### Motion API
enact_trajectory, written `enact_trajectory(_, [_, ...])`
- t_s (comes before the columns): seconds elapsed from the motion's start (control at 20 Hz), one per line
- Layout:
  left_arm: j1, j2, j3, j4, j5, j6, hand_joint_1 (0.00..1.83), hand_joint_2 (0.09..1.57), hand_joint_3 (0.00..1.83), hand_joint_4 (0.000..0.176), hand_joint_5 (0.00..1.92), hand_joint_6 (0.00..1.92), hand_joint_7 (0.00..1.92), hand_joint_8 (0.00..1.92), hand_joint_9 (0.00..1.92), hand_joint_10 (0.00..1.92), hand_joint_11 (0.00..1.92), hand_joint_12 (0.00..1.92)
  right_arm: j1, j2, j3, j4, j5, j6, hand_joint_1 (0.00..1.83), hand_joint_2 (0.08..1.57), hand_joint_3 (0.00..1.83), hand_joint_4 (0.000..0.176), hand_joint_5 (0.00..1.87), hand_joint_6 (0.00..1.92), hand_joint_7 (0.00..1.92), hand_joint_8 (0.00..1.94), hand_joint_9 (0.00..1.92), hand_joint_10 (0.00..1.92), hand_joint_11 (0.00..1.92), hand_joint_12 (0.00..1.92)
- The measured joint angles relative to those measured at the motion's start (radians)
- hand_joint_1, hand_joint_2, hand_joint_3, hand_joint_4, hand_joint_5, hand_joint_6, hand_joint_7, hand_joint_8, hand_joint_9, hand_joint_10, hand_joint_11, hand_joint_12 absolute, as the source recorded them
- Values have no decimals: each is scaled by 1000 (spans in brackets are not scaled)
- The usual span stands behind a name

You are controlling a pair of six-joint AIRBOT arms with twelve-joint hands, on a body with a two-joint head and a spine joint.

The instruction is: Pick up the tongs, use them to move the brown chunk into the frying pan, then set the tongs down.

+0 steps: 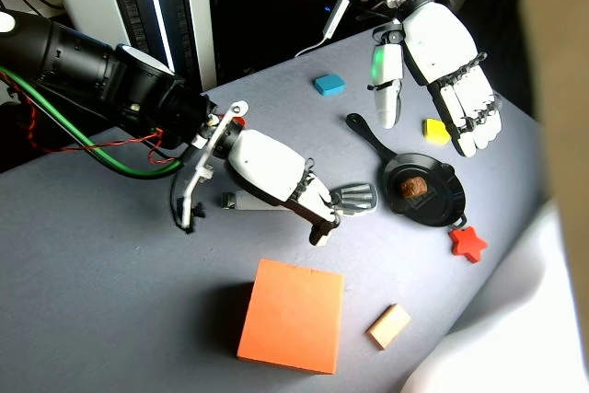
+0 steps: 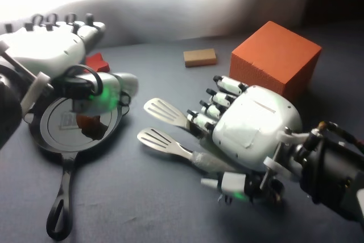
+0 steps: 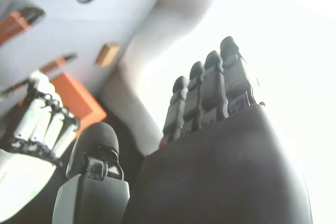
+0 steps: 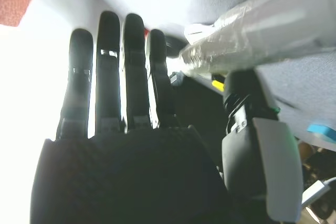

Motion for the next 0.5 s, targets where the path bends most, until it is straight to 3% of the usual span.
enact_trajectory(0.15, [0, 0, -38, 19, 34, -9, 10, 1299, 1, 36, 0, 0, 9, 1, 0, 0, 0, 56, 0, 21, -63, -1, -2, -32, 84, 1056, 0, 0, 187, 26, 313, 0, 273, 131, 0, 924])
enact_trajectory(0.35, [2, 0, -107, 15, -56, -31, 14, 1303, 1, 30, 0, 0, 1, 0, 0, 0, 0, 63, 41, 55, -76, 13, 14, -43, 58, 1042, 0, 0, 189, 13, 301, 1, 283, 88, 0, 875])
enact_trajectory(0.5, [21, 7, -110, 13, -70, -30, 4, 1302, 1, 31, 0, 0, 7, 1, 0, 0, 0, 43, 128, 116, -105, 221, -11, -103, 36, 1040, 0, 0, 190, 9, 305, 1, 283, 66, 0, 875])
